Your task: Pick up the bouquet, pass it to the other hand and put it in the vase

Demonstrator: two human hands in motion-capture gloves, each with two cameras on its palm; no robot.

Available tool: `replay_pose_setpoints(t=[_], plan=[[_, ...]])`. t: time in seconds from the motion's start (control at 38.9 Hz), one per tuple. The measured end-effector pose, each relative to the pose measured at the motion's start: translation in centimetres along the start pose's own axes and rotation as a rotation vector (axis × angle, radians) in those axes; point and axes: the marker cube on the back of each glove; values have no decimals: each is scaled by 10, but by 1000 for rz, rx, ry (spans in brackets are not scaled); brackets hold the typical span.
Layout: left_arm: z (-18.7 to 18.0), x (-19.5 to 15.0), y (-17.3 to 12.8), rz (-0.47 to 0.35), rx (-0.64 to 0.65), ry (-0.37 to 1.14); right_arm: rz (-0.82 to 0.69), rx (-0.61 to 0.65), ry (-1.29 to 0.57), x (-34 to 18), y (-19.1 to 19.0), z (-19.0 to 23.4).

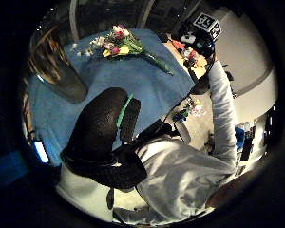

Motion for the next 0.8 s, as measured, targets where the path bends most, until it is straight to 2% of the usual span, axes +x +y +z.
replay_pose_setpoints(t=[0.08, 0.21, 0.49, 0.57, 0.69, 0.8], plan=[[5, -4, -5, -9, 8, 9, -31, 121, 1, 4, -17, 14], [6, -6, -6, -23, -2, 32, -45, 144, -43, 7, -14, 34], [12, -7, -4, -44, -19, 42, 3, -18, 18, 7, -5, 104], [16, -8, -5, -39, -25, 37, 53, -11, 44, 7, -9, 117], [19, -9, -8, -41, -13, 41, 85, 89, 51, 6, -21, 123], [17, -9, -6, -49, -23, 48, 114, 58, 26, 5, -17, 126]])
